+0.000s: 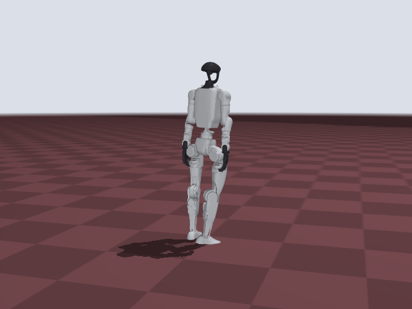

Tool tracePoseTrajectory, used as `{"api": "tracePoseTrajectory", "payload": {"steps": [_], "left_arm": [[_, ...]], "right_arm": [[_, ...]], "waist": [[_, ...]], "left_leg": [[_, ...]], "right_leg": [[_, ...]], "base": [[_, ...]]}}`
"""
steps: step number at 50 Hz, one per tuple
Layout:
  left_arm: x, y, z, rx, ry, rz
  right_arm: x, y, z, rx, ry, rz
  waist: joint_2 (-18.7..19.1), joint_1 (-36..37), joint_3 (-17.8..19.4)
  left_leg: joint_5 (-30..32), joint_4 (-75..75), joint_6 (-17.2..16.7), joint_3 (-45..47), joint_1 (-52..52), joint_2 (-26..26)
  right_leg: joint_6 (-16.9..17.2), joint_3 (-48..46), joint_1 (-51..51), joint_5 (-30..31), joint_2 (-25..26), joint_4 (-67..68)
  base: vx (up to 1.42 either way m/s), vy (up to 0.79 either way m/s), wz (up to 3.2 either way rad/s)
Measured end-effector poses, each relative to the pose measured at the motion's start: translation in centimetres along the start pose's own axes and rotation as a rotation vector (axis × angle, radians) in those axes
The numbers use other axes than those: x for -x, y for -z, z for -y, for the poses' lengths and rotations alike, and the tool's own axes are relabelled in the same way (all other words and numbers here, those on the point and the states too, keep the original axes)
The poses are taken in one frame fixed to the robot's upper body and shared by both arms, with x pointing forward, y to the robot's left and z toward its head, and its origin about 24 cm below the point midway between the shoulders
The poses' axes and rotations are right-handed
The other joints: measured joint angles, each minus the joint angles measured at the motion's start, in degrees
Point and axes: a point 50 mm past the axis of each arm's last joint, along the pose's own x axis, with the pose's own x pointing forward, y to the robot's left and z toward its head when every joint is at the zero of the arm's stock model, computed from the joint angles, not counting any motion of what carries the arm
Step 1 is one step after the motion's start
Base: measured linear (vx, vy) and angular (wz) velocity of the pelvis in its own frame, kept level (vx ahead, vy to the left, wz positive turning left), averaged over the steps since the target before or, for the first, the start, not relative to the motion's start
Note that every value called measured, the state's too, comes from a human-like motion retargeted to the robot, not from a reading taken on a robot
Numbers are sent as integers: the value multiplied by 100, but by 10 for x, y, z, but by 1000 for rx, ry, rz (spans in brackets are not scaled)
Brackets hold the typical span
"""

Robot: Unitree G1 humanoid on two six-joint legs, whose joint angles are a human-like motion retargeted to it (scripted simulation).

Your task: Upper body actions

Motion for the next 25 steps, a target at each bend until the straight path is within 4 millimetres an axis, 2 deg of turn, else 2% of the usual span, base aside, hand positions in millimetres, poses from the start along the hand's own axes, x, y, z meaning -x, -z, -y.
{"api": "tracePoseTrajectory", "payload": {"steps": [5, 8, 10, 12, 15, 17, 18, 20, 22, 25], "left_arm": [[1, -20, 2, -20, 24, 59], [2, -22, -1, -24, 28, 69], [2, -16, -4, 1, 14, 59], [1, 2, -7, 53, -25, 11], [3, 36, -9, 136, -51, -105], [5, 58, -12, 160, -44, -187], [7, 70, -16, 167, -45, -226], [13, 98, -22, 184, -40, -315], [18, 118, -26, 207, -27, -393], [24, 132, -33, 251, -28, -443]], "right_arm": [[0, -16, 11, 39, 32, 43], [1, -21, 15, -4, 42, 54], [1, -26, 16, -44, 45, 64], [2, -40, 17, -89, 54, 109], [7, -87, 15, -152, 50, 239], [15, -131, 6, -128, -18, 382], [21, -154, 1, -89, -68, 457], [35, -192, -10, 31, -169, 565], [52, -226, -17, 144, -204, 659], [79, -267, -22, 256, -161, 828]], "waist": [[56, -36, 28], [41, 57, 117], [21, 144, 195], [-12, 266, 308], [-148, 381, 496], [-196, 436, 583], [-204, 492, 632], [-248, 624, 705], [-216, 859, 755], [-293, 1003, 861]], "left_leg": [[-49, 30, -21, 82, 29, 68], [-176, 245, -76, 150, 25, 155], [-285, 536, -138, 233, -40, 253], [-165, 974, -217, 300, -153, 356], [796, 2313, -565, 209, -730, 639], [1448, 3645, -523, -142, -1569, 915], [1663, 4313, -318, -281, -2030, 1057], [1508, 5311, -212, -472, -2644, 1149], [1125, 5972, -112, -320, -3038, 1491], [836, 6311, -94, -208, -3276, 1540]], "right_leg": [[-46, 69, -46, 21, 53, 29], [-91, 128, -38, 20, 63, 60], [-143, 182, -32, 24, 63, 78], [-212, 242, -8, 52, 53, 79], [-279, 291, -23, 114, -105, 52], [-282, 231, -74, 144, -191, -9], [-297, 186, -57, 171, -191, -55], [-330, 119, 6, 201, -230, -100], [-375, 200, -29, 203, -178, -77], [-390, 236, -43, 185, -249, -12]], "base": [[-6, 0, -17], [-9, 0, -20], [-15, 2, -31], [-15, 3, -43], [-31, 1, -13], [-35, -3, 48], [-19, -3, 47], [-6, 3, 22], [-11, 7, -14], [-7, 2, -6]]}}
